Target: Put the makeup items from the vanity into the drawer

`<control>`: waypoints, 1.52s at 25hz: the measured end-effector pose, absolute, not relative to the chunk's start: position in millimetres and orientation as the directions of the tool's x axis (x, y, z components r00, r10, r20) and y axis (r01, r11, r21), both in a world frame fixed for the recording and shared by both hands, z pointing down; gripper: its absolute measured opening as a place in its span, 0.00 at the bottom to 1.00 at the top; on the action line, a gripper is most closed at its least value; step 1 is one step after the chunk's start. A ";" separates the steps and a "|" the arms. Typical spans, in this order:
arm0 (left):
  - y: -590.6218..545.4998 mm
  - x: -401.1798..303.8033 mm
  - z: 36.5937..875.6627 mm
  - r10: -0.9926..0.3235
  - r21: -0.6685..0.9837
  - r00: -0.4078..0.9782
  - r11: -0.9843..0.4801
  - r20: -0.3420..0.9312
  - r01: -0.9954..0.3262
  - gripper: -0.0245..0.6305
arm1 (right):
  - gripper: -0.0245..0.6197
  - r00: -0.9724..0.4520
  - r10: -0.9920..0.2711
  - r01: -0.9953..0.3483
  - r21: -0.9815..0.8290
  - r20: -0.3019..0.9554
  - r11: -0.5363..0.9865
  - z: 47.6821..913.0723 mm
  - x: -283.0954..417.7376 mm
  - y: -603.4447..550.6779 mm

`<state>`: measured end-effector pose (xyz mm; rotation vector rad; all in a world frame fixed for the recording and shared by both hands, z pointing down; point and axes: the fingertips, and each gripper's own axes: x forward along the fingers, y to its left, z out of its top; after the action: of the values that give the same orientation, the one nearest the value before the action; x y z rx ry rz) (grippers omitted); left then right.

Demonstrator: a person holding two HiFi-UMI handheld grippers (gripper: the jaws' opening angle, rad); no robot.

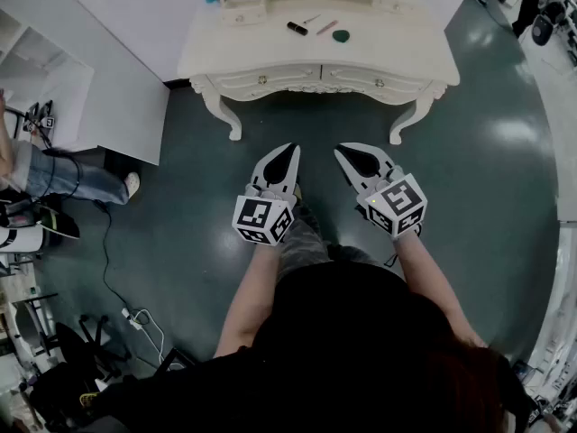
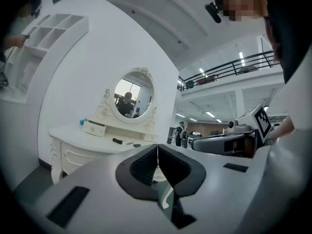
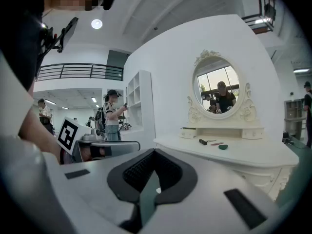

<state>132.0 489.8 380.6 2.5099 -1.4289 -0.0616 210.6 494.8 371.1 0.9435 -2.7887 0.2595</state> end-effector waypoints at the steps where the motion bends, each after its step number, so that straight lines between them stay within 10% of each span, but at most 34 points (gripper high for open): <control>1: 484.8 131.1 380.7 -0.851 0.237 0.518 -0.487 0.087 -0.841 0.06 | 0.07 -0.781 -0.580 -0.613 -0.105 0.231 0.783 371.6 209.2 489.9; 38: 224.8 14.8 423.8 -0.792 0.336 0.582 -0.506 0.183 -0.794 0.06 | 0.07 -0.699 -0.584 -0.672 -0.100 0.412 0.734 422.5 94.4 212.3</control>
<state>14.8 224.8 423.8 2.4320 -1.2807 0.0080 94.4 212.3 422.5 0.9711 -2.5820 0.3451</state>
